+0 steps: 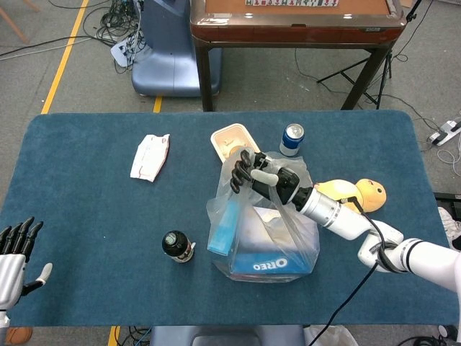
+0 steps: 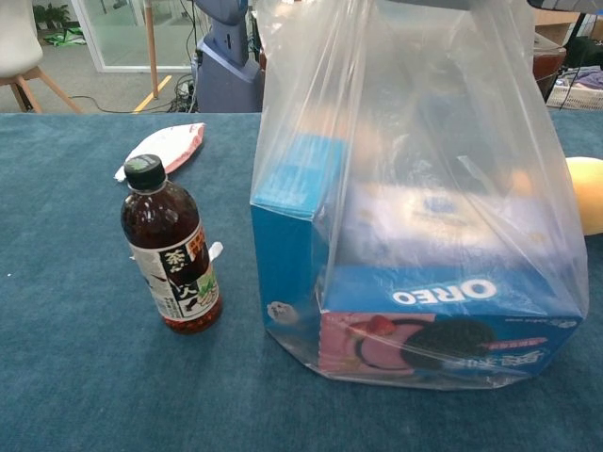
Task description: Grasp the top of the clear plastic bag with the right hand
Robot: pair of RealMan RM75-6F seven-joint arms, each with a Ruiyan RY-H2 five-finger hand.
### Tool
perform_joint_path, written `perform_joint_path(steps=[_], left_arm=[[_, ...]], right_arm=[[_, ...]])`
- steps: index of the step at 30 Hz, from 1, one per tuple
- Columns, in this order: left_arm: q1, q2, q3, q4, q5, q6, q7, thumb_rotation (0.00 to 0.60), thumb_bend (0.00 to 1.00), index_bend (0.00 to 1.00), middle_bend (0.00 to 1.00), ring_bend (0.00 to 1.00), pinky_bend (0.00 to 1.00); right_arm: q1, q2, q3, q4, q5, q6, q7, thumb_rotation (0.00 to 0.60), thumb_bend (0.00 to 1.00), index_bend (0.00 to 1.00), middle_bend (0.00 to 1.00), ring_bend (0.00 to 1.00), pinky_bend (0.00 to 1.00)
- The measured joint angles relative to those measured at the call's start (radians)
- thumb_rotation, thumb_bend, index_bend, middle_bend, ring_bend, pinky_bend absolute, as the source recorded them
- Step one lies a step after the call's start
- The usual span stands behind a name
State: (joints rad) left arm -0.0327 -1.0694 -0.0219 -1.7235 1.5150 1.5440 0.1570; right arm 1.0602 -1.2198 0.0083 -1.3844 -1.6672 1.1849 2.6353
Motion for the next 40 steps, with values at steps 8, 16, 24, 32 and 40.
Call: perform_joint_path(steps=[8, 16, 24, 32, 40], left_arm=[[0.001, 0.001, 0.002, 0.000, 0.002, -0.001, -0.001, 0.600, 0.30, 0.02, 0.00, 0.00, 0.01], [0.004, 0.001, 0.004, 0.000, 0.003, -0.002, 0.002, 0.600, 0.30, 0.02, 0.00, 0.00, 0.01], [0.009, -0.002, 0.003, -0.007, 0.000, 0.006, 0.011, 0.600, 0.30, 0.02, 0.00, 0.00, 0.01], [0.003, 0.000, -0.001, -0.009, -0.002, -0.001, 0.012, 0.600, 0.30, 0.02, 0.00, 0.00, 0.01], [0.005, -0.004, -0.003, 0.000, -0.007, -0.002, 0.006, 0.600, 0.30, 0.02, 0.00, 0.00, 0.01]], right_arm=[[0.008, 0.041, 0.051, -0.082, 0.067, -0.067, -0.020, 0.600, 0.50, 0.74, 0.81, 0.73, 0.75], [0.016, 0.102, 0.136, -0.174, 0.127, -0.125, -0.064, 0.600, 0.58, 0.78, 0.83, 0.78, 0.80], [0.026, 0.172, 0.213, -0.254, 0.148, -0.167, -0.101, 0.600, 0.65, 0.81, 0.86, 0.81, 0.82], [0.045, 0.213, 0.300, -0.301, 0.199, -0.229, -0.161, 0.600, 0.65, 0.81, 0.86, 0.81, 0.82], [0.052, 0.221, 0.359, -0.328, 0.225, -0.281, -0.201, 0.600, 0.65, 0.81, 0.86, 0.81, 0.82]])
